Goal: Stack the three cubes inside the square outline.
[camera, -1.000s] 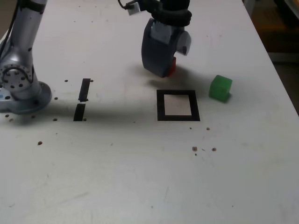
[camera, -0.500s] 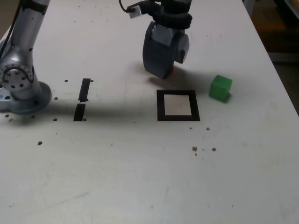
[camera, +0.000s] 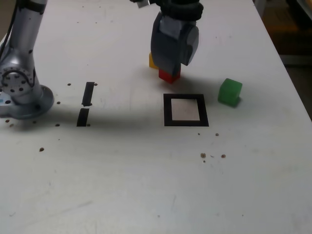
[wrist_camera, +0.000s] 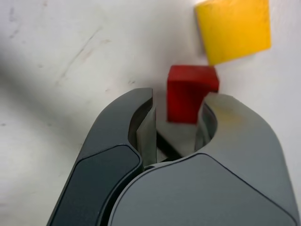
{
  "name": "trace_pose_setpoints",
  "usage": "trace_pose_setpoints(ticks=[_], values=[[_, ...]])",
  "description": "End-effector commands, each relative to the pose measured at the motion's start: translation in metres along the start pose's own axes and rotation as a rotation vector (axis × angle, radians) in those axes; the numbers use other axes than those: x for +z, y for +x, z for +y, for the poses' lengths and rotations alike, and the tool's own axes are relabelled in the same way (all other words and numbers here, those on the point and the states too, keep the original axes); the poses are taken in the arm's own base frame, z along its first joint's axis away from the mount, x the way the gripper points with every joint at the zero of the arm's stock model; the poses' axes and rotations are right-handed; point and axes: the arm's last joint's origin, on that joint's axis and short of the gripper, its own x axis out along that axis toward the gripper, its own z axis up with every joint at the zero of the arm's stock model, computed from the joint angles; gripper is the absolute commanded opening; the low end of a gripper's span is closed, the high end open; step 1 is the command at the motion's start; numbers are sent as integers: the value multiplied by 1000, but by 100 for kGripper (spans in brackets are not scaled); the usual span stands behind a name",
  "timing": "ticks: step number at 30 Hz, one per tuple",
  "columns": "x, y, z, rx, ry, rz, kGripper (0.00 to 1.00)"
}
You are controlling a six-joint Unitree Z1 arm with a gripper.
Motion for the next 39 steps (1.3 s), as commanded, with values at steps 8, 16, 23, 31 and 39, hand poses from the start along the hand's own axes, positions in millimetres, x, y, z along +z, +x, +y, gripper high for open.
trace_pose_setpoints(ticks=[8,16,23,31,39], values=[[-58,-41,-33,10,191,-73,0],[-95,-45,-35,40,179,-85,46],[-70,-19,10,-17,108,27,99],[-36,-4,31,-68,61,-22,100],[-16,13,34,-69,11,-8,99]])
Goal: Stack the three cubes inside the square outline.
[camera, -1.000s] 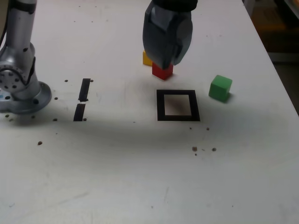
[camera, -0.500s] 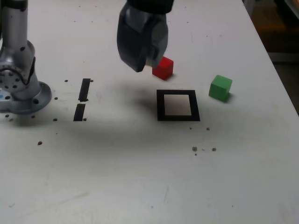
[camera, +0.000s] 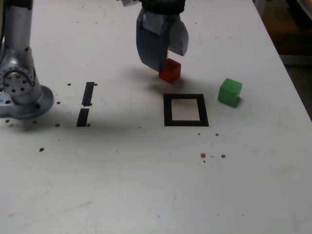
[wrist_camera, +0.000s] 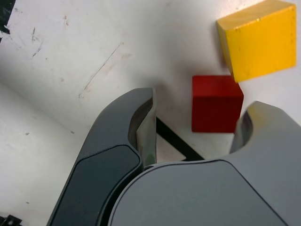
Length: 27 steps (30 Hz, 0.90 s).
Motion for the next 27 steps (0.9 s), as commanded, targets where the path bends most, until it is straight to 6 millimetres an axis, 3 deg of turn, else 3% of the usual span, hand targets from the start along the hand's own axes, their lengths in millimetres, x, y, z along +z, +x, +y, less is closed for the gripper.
trace_pose_setpoints(ticks=[1,11,13,17,20,27], values=[[6,6,-1,8,-7,9,99],[30,23,-10,46,-30,25,94],[32,23,-11,58,-38,25,86],[32,24,-10,81,-57,26,56],[33,27,-11,90,-63,24,42],[36,36,-12,88,-65,24,37]])
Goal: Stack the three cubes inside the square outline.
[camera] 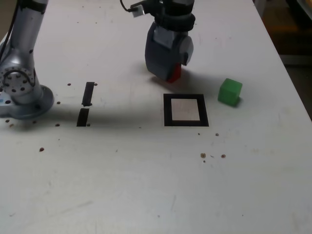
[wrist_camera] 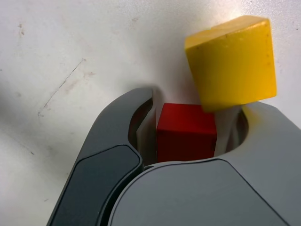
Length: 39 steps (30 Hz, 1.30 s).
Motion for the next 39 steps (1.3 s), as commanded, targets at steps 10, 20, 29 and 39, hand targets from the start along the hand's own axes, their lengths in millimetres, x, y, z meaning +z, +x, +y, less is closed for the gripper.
trace_pose_setpoints(ticks=[10,20,29,39], values=[[-1,-8,-3,-6,26,-6,18],[-41,-64,-55,-8,432,-85,16],[-78,-41,-102,46,634,-82,16],[-74,-10,-106,68,666,-48,16]])
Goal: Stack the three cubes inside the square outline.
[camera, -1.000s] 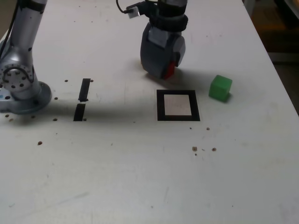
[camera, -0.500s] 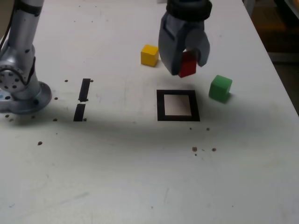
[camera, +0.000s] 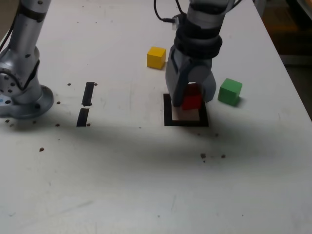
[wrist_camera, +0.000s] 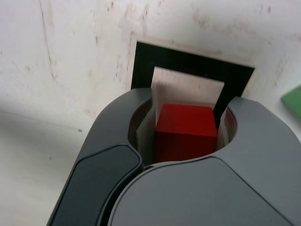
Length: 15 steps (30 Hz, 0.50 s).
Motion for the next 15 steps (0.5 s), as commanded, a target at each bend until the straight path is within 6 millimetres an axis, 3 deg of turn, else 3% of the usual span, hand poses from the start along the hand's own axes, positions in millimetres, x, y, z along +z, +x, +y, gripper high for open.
trace_pose_setpoints(ticks=[1,11,15], values=[[0,3,-1,2,7,7,16],[6,18,-2,-2,47,15,17],[7,20,-2,0,52,20,29]])
